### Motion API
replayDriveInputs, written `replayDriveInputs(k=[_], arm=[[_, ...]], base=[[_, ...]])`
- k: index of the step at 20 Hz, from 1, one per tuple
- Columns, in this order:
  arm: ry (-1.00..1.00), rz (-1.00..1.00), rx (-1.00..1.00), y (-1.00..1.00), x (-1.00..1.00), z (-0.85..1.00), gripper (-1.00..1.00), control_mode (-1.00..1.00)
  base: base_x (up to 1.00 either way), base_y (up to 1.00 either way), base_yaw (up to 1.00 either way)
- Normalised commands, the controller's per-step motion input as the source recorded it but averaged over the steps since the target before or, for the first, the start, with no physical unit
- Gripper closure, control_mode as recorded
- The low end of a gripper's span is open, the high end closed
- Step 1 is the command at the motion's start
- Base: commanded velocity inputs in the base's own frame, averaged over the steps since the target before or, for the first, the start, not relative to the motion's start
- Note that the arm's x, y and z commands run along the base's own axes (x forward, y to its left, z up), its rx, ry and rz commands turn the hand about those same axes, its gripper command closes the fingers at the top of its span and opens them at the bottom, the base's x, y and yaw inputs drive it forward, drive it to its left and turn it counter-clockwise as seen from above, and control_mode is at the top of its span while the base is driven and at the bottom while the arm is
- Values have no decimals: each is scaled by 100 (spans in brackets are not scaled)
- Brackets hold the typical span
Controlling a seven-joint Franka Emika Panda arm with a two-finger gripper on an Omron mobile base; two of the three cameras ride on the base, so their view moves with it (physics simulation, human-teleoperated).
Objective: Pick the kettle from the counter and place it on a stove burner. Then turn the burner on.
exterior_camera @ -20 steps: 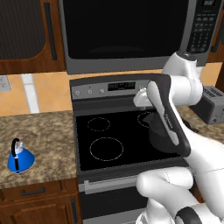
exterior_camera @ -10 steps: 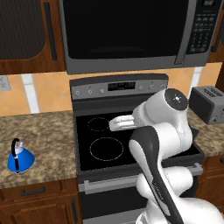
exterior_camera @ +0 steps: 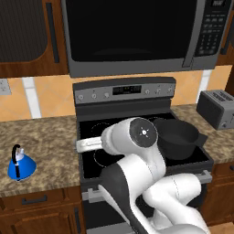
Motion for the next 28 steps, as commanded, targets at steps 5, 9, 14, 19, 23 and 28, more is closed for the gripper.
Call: replayDriveInputs(k=[5, 9, 14, 19, 23, 28], arm=[[28, 3, -11, 100, 0, 46, -100, -100], [37, 2, -21, 100, 3, 3, -100, -100], [19, 8, -25, 65, 2, -31, -100, -100], [4, 0, -10, 59, 13, -39, -100, -100], [0, -1, 3, 53, 28, -66, -100, -100], [-1, -3, 2, 55, 43, -36, -100, -100]], base=[[0, 0, 0], [0, 0, 0], [0, 0, 0], [0, 0, 0], [0, 0, 0], [0, 0, 0]])
